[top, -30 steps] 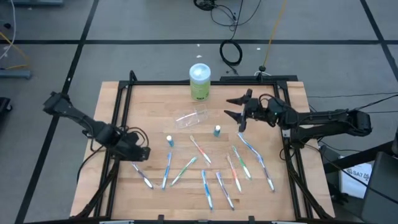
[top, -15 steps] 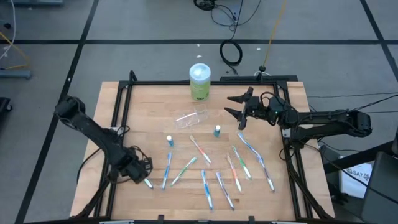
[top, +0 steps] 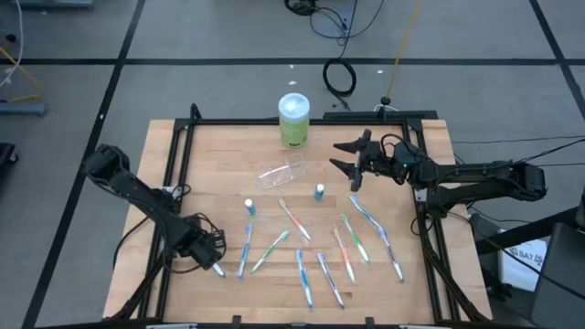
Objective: Pick & Place toothbrushing station
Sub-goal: Put the left purple toothbrush into the transparent organizer
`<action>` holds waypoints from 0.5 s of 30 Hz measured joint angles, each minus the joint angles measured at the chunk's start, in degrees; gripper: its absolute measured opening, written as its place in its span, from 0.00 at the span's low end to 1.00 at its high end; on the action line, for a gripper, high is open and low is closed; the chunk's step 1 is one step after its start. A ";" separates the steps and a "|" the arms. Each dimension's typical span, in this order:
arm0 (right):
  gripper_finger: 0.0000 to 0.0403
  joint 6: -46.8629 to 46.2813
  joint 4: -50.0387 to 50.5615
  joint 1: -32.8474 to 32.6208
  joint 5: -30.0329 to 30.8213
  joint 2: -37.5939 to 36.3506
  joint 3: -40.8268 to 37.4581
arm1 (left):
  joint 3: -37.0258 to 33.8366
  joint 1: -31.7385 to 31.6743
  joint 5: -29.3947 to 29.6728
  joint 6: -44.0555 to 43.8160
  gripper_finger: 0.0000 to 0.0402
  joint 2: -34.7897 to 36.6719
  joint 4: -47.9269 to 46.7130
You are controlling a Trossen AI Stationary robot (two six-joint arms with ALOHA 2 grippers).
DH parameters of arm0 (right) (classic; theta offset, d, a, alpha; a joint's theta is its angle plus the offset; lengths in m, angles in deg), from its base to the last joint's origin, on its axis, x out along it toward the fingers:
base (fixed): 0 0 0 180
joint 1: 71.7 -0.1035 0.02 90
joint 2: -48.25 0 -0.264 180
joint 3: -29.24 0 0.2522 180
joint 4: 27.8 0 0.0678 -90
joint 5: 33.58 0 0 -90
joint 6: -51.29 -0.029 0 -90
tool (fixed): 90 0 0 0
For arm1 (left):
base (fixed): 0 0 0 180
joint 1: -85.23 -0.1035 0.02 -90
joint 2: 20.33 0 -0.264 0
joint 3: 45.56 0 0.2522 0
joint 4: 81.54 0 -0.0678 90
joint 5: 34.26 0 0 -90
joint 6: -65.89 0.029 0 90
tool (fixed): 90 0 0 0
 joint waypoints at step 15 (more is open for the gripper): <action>0.56 -0.05 2.37 -0.02 -0.04 0.02 0.00 | -6.12 -1.14 3.77 1.81 0.45 0.17 10.28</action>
